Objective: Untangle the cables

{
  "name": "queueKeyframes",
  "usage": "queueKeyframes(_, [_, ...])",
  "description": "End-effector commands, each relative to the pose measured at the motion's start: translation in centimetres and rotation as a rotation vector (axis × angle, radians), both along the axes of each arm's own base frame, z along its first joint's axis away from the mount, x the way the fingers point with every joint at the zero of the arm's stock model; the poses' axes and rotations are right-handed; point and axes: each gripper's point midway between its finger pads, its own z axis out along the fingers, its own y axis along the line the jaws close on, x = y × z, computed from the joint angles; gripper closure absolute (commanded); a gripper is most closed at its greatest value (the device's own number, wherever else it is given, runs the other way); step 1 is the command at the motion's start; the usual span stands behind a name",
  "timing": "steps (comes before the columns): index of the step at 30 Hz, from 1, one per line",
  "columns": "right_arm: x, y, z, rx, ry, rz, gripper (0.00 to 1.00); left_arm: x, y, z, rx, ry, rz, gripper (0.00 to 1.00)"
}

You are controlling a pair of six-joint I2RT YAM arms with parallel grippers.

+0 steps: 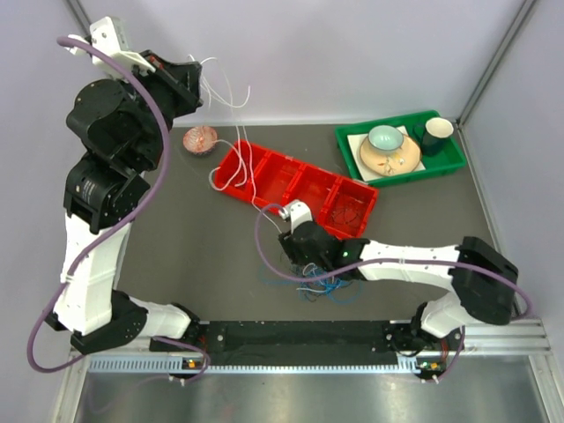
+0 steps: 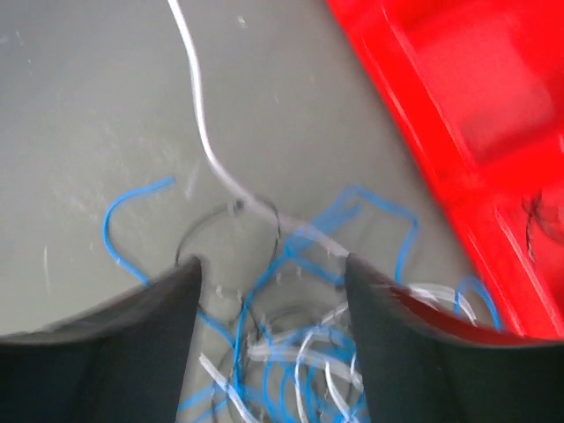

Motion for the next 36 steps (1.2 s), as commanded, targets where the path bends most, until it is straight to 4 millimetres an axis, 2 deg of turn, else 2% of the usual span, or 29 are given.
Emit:
queueKeyframes(1, [2.7,4.9,3.9,0.16,-0.071,0.069,0.58,-1.2,0.6,1.5,-0.036,-0.044,-0.012,1.0])
queueKeyframes(2, [3.1,5.0,4.4,0.169,-0.076,0.064,0.96,-1.3,0.7,1.4,-0.036,-0.043,-0.009,1.0])
queueKeyframes(3, [3.2,5.0,5.0,0.178,-0.082,0.061,1.0,-1.3,0.8,1.4,-0.033,-0.041,-0.006,1.0])
queueKeyframes(4, [3.2,5.2,6.0,0.201,-0.089,0.067,1.0,-1.3,0.9,1.3,-0.029,-0.04,0.001,1.0])
queueKeyframes(5, [2.9,5.0,8.1,0.247,-0.113,0.068,1.0,-1.2,1.0,1.2,-0.026,-0.038,0.006,1.0])
queueKeyframes(7, [2.4,4.5,10.8,0.304,-0.134,0.082,1.0,-0.8,1.0,0.5,-0.007,-0.019,0.023,1.0])
queueKeyframes(8, [1.9,3.8,13.7,0.362,-0.165,0.09,1.0,-0.5,1.0,0.2,-0.001,-0.011,0.028,1.0])
queueKeyframes(11, [0.9,2.4,18.0,0.439,-0.205,0.104,1.0,0.8,0.1,-1.6,0.028,0.03,0.025,1.0])
queueKeyframes(12, [0.4,1.5,20.3,0.487,-0.237,0.108,1.0,1.2,-0.3,-2.2,0.035,0.046,0.02,1.0])
queueKeyframes(13, [0.3,1.2,21.1,0.502,-0.252,0.114,1.0,1.8,-0.7,-2.9,0.045,0.066,0.015,1.0])
queueKeyframes(15, [0.2,0.5,20.9,0.475,-0.253,0.107,1.0,2.0,-1.1,-3.3,0.043,0.074,0.004,1.0])
queueKeyframes(17, [0.7,0.5,18.2,0.435,-0.219,0.089,0.68,2.0,-1.2,-3.1,0.038,0.064,-0.002,1.0])
queueKeyframes(18, [0.8,1.2,16.1,0.4,-0.178,0.097,0.54,1.9,-1.1,-2.9,0.035,0.059,-0.002,1.0])
queueKeyframes(19, [0.8,1.5,14.5,0.377,-0.148,0.102,0.32,1.5,-1.0,-2.4,0.03,0.047,-0.004,1.0])
queueKeyframes(20, [0.8,2.1,13.7,0.372,-0.129,0.114,0.22,1.4,-0.9,-2.3,0.031,0.044,-0.004,1.0])
queueKeyframes(23, [1.0,3.9,9.5,0.302,-0.043,0.136,0.03,0.8,-0.6,-1.5,0.018,0.027,-0.01,1.0])
queueKeyframes(24, [1.1,4.2,8.5,0.28,-0.028,0.134,0.02,0.7,-0.6,-1.4,0.015,0.024,-0.012,1.0])
queueKeyframes(25, [1.4,4.7,6.4,0.236,0.0,0.135,0.01,0.4,-0.5,-1.1,0.01,0.018,-0.014,1.0])
queueKeyframes(28, [1.9,6.0,5.0,0.236,0.006,0.148,0.01,0.1,-0.5,-0.9,0.003,0.013,-0.029,1.0])
queueKeyframes(30, [2.1,6.6,3.4,0.209,0.023,0.158,0.03,-0.1,-0.4,-0.7,0.002,0.01,-0.029,1.0])
queueKeyframes(33, [2.5,7.9,2.0,0.212,0.03,0.17,0.1,-0.4,-0.2,-0.6,-0.002,0.006,-0.024,1.0])
queueKeyframes(36, [3.3,8.6,1.7,0.215,0.021,0.154,0.4,-0.6,0.0,-0.6,-0.003,0.005,-0.023,1.0])
